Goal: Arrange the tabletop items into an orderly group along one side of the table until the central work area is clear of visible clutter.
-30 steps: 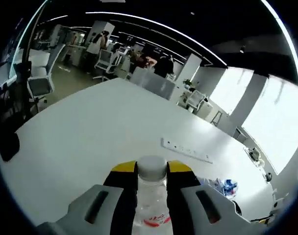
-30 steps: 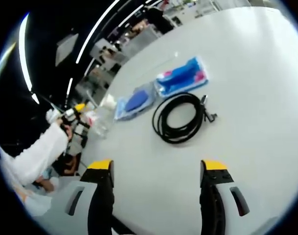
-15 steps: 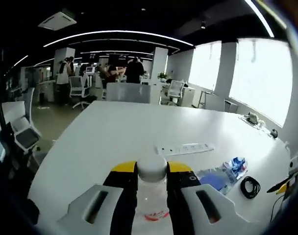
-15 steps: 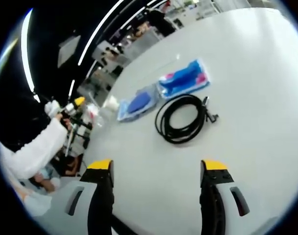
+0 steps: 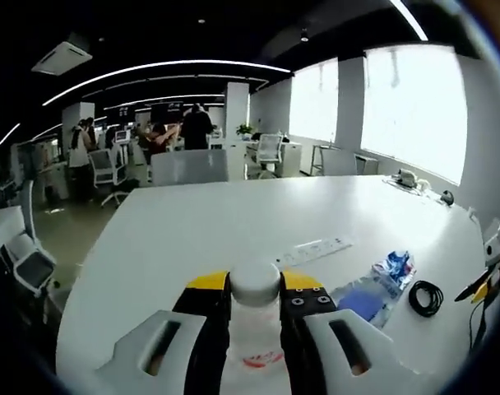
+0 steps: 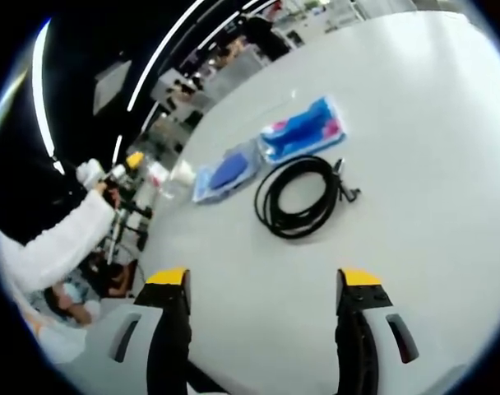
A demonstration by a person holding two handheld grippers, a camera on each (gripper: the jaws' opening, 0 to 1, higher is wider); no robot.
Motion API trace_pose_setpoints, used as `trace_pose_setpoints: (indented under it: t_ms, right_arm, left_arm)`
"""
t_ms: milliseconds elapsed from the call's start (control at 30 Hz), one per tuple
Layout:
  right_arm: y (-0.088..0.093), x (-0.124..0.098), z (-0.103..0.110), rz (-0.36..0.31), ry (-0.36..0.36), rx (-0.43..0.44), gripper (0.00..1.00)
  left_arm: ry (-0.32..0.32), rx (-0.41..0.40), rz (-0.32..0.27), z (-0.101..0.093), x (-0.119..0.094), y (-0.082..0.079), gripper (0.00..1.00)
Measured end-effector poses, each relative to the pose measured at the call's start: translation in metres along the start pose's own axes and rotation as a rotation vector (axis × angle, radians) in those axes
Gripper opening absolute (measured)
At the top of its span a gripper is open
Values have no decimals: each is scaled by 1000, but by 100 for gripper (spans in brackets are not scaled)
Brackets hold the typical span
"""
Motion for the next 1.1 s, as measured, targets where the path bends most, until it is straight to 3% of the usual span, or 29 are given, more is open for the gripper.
trace_pose_setpoints:
  t_ms: [467, 567, 767, 1100]
  right_arm:
    - [6, 1, -8, 11, 2, 16, 71]
    - [7, 2, -8, 18, 0, 15, 71]
    - [7, 2, -8, 23, -4, 8, 71]
    - [8, 2, -5, 24, -14, -4, 71]
  left_arm:
    - [-19, -17, 21, 0, 2, 18, 20]
    - [-31, -38, -7, 0, -1, 17, 20]
    - [-6, -16, -9, -3, -5, 18, 20]
    - [21, -45, 3, -9, -11, 19, 22]
Point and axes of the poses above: the point that each gripper's makers call its tool centre point, and the gripper's own axes: x roughly forward along the fingers, z roughly to its left, y roughly out of its underside, the point moved 7 cm from there along -x, roughly backward along the fingers, and after that the axes turned 6 degrees about -x, right-handed, at the moved point
